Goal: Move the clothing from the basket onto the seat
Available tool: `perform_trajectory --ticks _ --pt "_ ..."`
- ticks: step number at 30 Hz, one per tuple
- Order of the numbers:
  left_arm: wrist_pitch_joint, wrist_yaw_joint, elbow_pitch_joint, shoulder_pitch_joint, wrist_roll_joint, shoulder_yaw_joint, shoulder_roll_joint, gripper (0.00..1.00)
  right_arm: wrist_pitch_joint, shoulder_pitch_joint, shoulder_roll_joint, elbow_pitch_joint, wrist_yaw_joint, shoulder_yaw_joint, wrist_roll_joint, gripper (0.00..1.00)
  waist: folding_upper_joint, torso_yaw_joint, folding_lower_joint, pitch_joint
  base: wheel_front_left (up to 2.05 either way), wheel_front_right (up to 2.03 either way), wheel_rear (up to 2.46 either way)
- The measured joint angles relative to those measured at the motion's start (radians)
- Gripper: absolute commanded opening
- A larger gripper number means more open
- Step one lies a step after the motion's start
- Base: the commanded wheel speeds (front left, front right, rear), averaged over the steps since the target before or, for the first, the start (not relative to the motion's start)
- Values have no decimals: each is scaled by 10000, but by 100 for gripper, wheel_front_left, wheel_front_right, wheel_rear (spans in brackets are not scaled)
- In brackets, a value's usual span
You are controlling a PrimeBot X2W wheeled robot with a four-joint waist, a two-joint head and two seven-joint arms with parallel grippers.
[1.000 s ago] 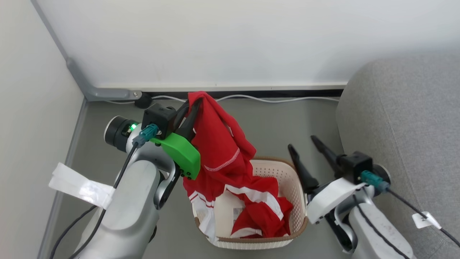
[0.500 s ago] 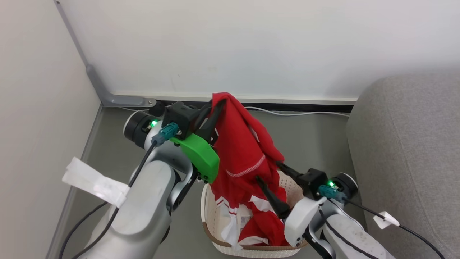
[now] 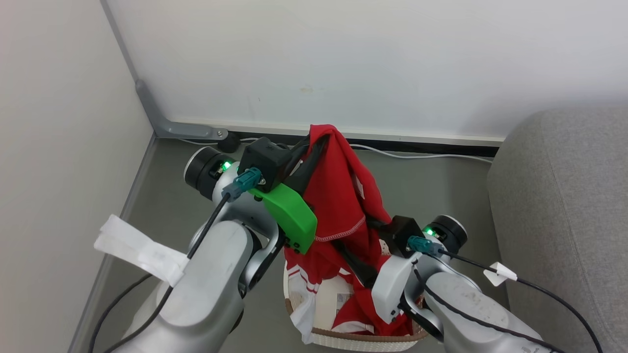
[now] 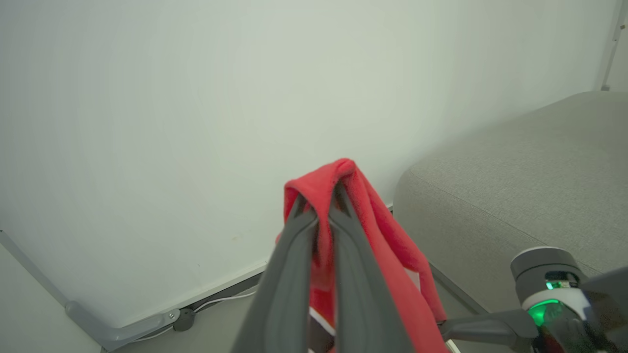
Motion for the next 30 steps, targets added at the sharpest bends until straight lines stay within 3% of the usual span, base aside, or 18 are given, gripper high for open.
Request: perform_trajectory --ticks 1,2,3,4,5,16,17,18,20,30 --pt "0 0 0 0 0 0 0 0 0 0 0 0 0 0 0 79 0 0 0 0 0 0 0" --pt "36 65 -50 0 -2 -17 0 0 0 -81 0 31 0 79 81 46 0 9 0 4 0 0 0" --pt "81 77 -79 3 -4 -19 0 0 -2 -141 -2 36 0 148 199 32 0 17 0 8 0 0 0" --pt "102 107 -94 11 -4 -19 0 0 -2 -189 -4 38 0 215 328 9 0 23 0 13 0 0 0" --pt "134 163 -107 19 -4 -19 0 0 -2 -229 -4 42 0 282 439 0 0 28 0 17 0 0 0" --pt "219 667 -261 602 -291 466 153 0 -44 -432 -8 176 0 395 1175 0 0 -236 0 94 0 0 0" --pt "219 723 -268 651 -324 506 167 4 -46 -461 -8 182 0 339 1191 0 0 -287 0 102 0 0 0" --pt "217 757 -288 712 -359 546 167 44 -61 -480 -10 194 0 255 1229 0 0 -340 0 108 0 0 0" --pt "217 786 -313 823 -395 616 205 100 -115 -485 -12 198 0 102 1338 0 0 -452 0 118 0 0 0" --pt "-36 953 -483 1372 -516 840 339 100 -117 -508 -153 119 -19 -788 1634 0 0 -1107 0 151 0 0 0"
